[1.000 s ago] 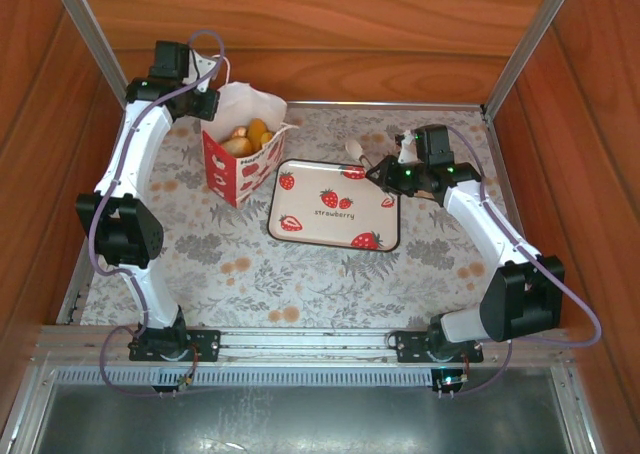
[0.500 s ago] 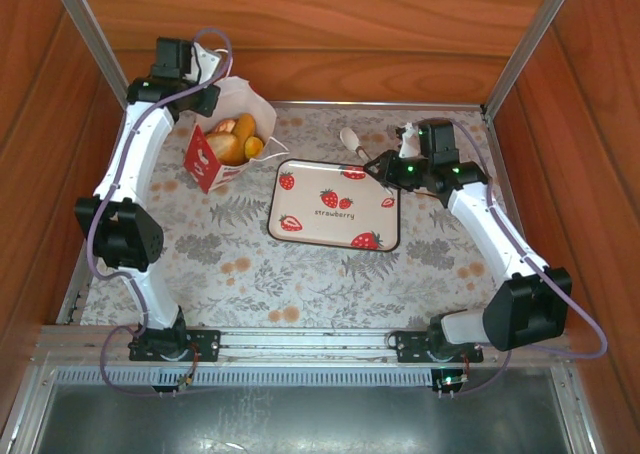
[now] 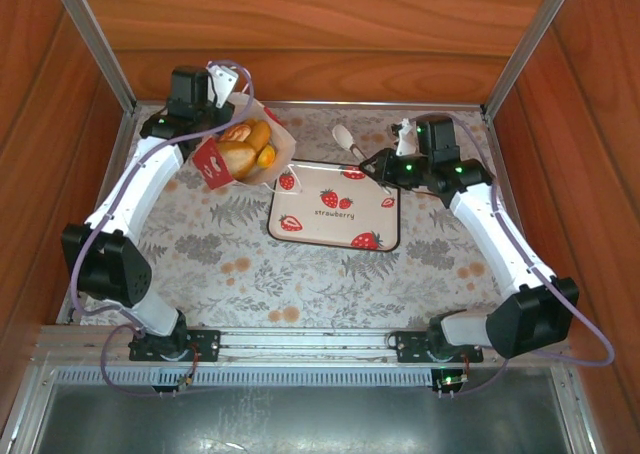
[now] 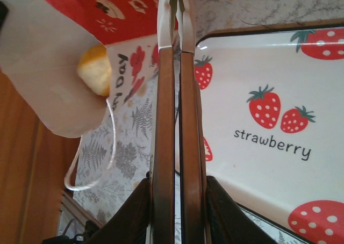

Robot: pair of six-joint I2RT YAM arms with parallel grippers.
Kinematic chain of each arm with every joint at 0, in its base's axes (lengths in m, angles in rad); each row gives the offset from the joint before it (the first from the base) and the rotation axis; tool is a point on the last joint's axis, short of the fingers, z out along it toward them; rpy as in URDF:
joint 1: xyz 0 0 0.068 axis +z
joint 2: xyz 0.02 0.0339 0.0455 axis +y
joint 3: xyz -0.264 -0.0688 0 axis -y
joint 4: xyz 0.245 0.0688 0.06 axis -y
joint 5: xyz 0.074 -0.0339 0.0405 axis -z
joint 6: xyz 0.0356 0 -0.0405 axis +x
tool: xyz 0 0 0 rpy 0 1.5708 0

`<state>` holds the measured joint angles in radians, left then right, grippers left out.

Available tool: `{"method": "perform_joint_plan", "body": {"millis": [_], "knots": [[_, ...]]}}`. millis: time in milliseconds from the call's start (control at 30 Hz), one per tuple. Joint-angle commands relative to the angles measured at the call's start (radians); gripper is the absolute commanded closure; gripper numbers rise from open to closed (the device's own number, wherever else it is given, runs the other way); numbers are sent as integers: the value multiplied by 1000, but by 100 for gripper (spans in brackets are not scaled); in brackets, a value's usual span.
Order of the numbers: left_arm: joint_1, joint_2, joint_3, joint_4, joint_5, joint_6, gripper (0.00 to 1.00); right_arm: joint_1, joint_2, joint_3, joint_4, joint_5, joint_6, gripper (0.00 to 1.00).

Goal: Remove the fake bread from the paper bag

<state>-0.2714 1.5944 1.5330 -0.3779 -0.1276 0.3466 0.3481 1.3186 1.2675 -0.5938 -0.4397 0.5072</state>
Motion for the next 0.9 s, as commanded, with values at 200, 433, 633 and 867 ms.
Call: {"method": "perform_joint_plan", "body": {"millis": [200, 433, 633, 867], "knots": [[-70, -99, -88, 155, -112, 43, 100, 108, -37, 123, -89, -7, 20, 79], [-109, -139, -143, 197, -128, 21, 100, 252, -4, 246, -215, 41, 14, 79], [-147, -167, -203, 247, -152, 9, 100, 342, 72, 290, -288, 63, 19, 78], [-162, -211, -269, 293, -171, -16, 100, 385, 184, 309, -267, 45, 41, 77]]}}
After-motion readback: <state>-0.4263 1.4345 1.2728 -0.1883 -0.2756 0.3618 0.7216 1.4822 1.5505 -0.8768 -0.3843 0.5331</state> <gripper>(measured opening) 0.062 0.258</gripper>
